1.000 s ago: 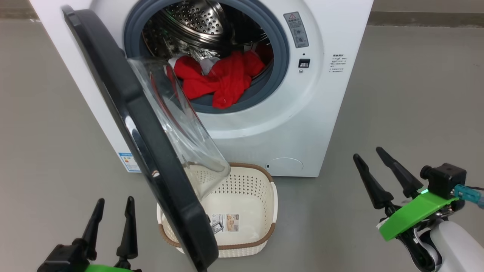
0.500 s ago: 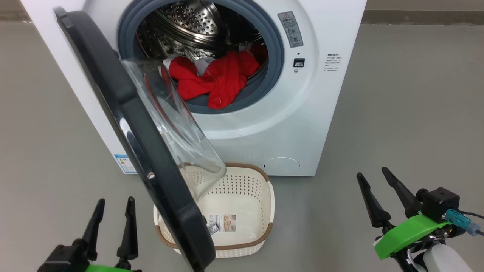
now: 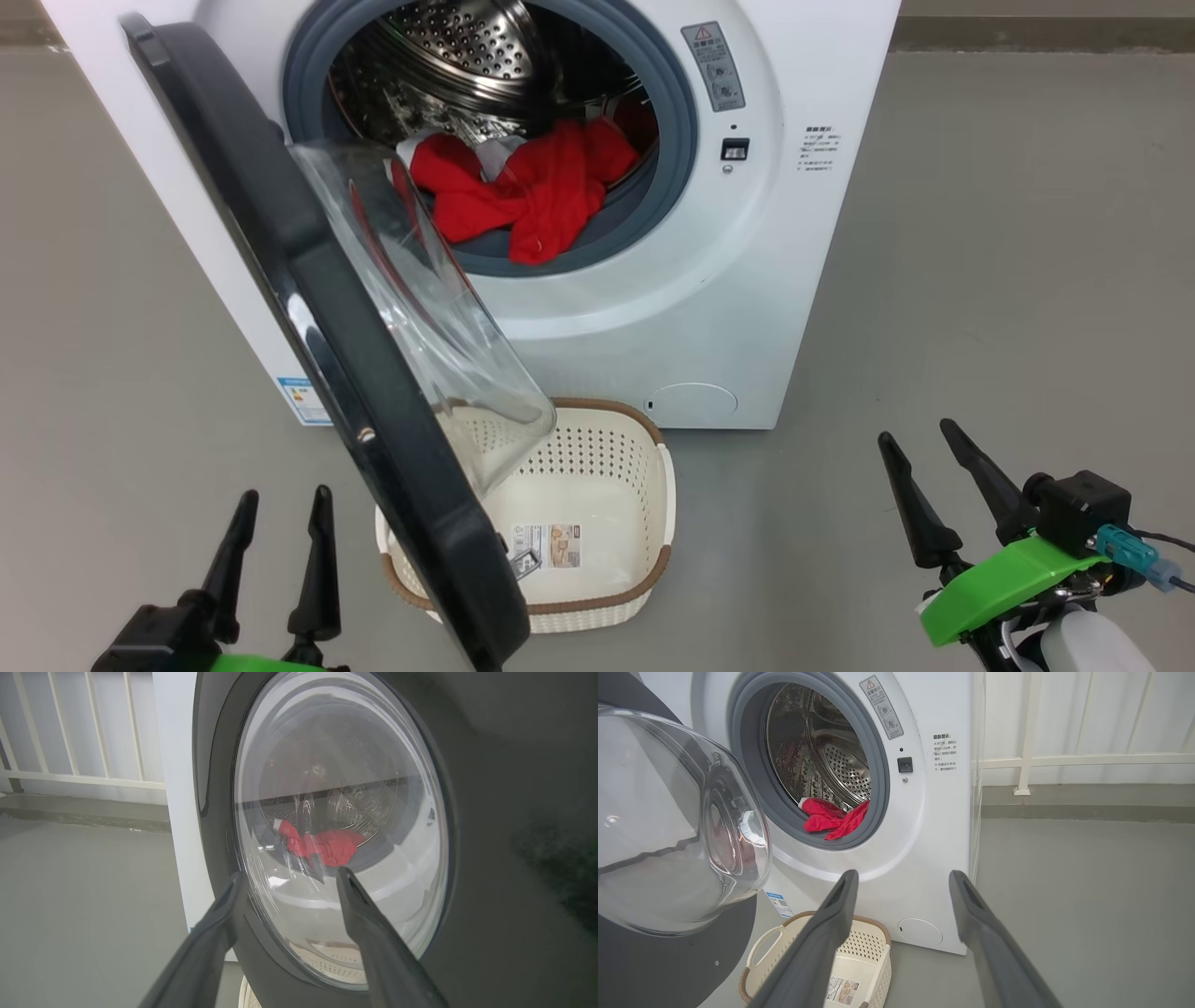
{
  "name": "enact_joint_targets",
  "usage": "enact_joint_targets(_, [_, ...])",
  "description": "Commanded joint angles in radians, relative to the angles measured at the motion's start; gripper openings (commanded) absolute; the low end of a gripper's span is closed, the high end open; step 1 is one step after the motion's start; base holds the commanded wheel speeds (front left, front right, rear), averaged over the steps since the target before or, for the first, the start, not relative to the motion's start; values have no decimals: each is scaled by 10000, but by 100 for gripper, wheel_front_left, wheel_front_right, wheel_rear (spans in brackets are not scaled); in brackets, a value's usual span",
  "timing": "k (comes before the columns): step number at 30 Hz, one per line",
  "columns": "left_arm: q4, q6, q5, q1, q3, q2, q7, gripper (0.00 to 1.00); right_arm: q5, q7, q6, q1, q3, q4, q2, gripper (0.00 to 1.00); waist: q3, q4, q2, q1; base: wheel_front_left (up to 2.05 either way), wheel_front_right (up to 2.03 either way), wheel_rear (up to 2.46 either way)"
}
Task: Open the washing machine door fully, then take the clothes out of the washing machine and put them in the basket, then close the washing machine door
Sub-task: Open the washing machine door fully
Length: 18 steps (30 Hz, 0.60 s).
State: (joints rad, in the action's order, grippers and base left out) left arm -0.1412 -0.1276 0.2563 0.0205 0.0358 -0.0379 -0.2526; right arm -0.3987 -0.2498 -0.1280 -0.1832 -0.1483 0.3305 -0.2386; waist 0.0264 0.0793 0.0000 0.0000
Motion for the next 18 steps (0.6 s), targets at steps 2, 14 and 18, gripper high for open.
enact_joint_targets(2, [272, -7, -95, 191, -318, -124, -92, 100, 38, -120, -27, -134, -177, -349, -35, 100, 21, 8, 0, 0, 0, 0, 0])
enact_joint_targets(14, [301, 38, 20, 194, -341, -124, -92, 100, -21, -120, -27, -173, -217, -396, -79, 100, 39, -18, 0, 0, 0, 0, 0])
enact_joint_targets(18, [324, 42, 95, 184, -340, -124, -92, 100, -37, -120, -27, -170, -187, -438, -74, 100, 70, -32, 0, 0, 0, 0, 0])
